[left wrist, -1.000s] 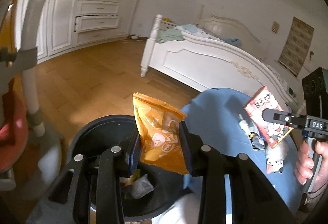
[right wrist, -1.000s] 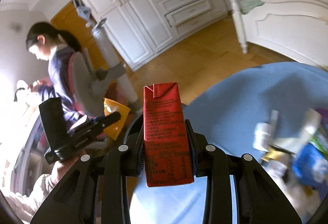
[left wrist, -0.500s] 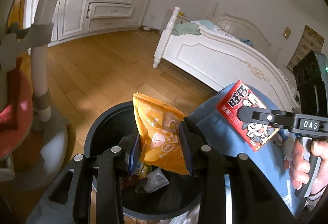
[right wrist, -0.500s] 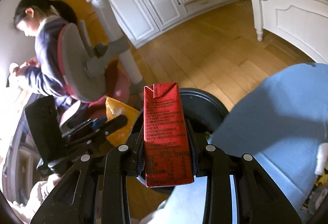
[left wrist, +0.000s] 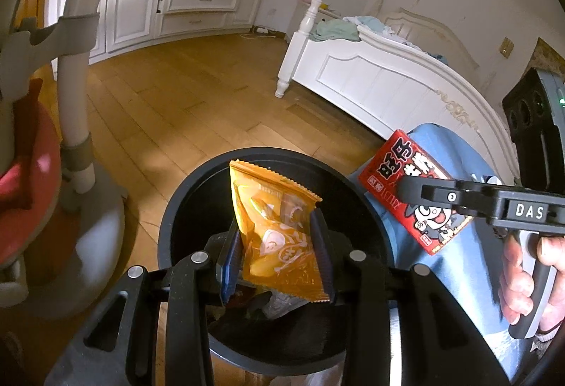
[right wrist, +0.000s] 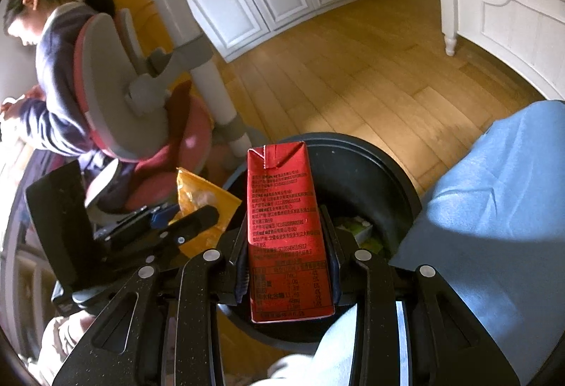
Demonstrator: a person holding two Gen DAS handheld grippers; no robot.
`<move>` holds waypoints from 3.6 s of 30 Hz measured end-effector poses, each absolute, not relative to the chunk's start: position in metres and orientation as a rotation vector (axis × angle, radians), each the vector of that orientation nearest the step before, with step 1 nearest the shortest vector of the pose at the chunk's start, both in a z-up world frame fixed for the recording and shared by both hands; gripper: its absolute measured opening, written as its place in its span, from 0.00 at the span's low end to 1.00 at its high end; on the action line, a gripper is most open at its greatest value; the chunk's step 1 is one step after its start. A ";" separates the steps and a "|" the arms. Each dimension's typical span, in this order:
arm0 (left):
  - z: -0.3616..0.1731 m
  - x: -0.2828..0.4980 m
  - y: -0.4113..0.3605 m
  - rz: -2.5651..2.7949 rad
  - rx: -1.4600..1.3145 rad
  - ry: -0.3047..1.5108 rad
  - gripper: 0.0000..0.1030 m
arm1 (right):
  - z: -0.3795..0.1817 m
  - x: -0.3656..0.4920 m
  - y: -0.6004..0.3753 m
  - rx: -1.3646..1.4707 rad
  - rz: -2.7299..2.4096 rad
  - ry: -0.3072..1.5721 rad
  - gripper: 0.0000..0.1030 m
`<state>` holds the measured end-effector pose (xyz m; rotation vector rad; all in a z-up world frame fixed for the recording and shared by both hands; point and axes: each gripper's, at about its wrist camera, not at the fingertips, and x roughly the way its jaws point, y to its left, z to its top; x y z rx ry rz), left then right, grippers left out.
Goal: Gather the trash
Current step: 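Carry the bag and carton over the bin and open both tools to drop them, then move both tools back to the table and grasp the white cup with the left tool, then carry the white cup over the bin with the left tool while the right tool drops white tape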
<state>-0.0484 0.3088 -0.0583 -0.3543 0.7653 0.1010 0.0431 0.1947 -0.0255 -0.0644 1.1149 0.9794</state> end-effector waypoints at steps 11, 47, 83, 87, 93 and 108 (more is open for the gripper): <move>-0.050 -0.049 0.303 0.140 -0.321 0.776 0.60 | -0.003 0.034 0.164 -0.056 1.000 1.011 0.74; -0.038 0.106 0.033 -0.343 -0.110 0.937 0.58 | -0.007 0.128 -0.161 0.065 0.628 0.961 0.49; 0.001 0.027 0.147 -0.233 -0.245 0.734 0.25 | 0.046 0.091 -0.084 0.274 0.845 0.948 0.16; -0.009 0.007 0.188 -0.146 -0.280 0.730 0.25 | 0.046 0.075 -0.030 0.217 0.915 0.972 0.16; -0.027 -0.025 0.249 -0.036 -0.339 0.723 0.25 | 0.034 0.050 0.060 0.121 1.009 1.036 0.16; -0.057 -0.054 0.305 0.035 -0.417 0.736 0.25 | -0.005 0.030 0.176 -0.034 1.043 1.137 0.16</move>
